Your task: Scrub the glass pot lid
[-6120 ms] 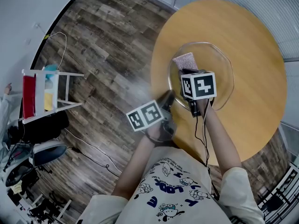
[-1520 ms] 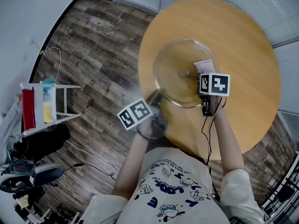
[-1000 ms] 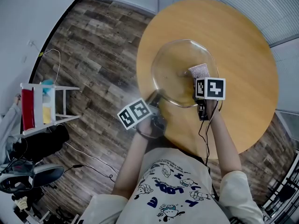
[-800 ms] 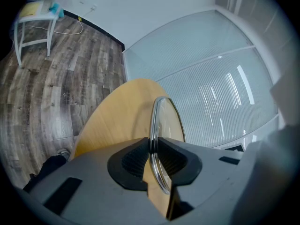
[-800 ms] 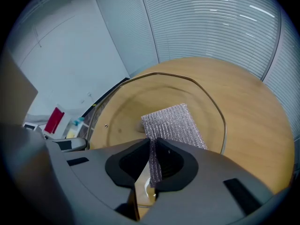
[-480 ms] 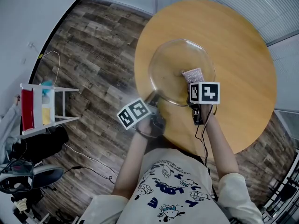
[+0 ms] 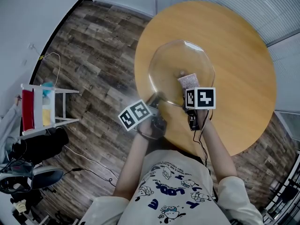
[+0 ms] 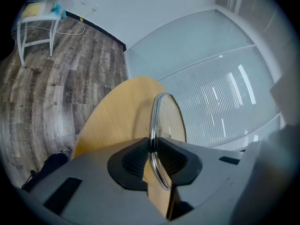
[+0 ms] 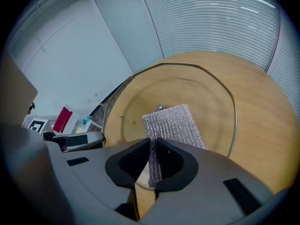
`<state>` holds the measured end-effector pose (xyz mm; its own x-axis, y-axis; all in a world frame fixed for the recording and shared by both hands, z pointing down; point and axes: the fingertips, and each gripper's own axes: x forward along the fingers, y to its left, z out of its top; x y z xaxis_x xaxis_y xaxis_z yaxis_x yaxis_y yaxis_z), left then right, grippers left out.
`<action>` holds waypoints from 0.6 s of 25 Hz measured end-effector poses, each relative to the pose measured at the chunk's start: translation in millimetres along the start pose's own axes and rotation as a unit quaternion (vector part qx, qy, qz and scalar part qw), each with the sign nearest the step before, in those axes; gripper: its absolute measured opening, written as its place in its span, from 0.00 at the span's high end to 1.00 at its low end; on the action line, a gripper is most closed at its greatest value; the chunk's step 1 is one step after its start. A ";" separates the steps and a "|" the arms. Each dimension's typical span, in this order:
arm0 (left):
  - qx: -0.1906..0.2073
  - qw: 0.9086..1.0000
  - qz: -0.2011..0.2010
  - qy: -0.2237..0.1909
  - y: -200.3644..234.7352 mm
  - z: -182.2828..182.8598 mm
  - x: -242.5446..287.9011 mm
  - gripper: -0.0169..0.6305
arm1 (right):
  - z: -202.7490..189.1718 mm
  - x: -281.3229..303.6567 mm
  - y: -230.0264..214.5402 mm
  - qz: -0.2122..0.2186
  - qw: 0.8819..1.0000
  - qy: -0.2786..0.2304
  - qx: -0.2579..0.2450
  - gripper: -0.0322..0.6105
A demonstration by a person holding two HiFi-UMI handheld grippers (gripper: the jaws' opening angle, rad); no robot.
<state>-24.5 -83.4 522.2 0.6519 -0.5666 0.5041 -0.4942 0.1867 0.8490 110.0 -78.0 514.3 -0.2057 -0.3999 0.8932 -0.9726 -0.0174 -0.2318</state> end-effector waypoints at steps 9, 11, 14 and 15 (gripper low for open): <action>-0.002 1.000 0.004 -0.004 -2.4 -0.2 7.5 0.87 | 0.5 6.1 11.7 0.014 1.000 0.003 -0.003 0.86; -0.002 1.000 0.004 -0.006 -2.2 -0.5 7.8 0.87 | 0.2 7.2 14.6 0.016 1.000 0.002 -0.005 0.86; -0.001 1.000 0.004 -0.008 -2.6 0.7 6.4 0.87 | 0.7 7.4 21.2 0.019 1.000 0.001 -0.008 0.86; 0.000 1.000 0.004 -0.009 -2.9 1.5 5.9 0.87 | 1.1 7.4 23.6 0.020 1.000 0.001 -0.008 0.86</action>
<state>-20.1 -88.6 522.5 0.6375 -0.5788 0.5085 -0.4995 0.1919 0.8448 85.7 -82.4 515.0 -0.2443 -0.3985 0.8840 -0.9653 0.0134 -0.2607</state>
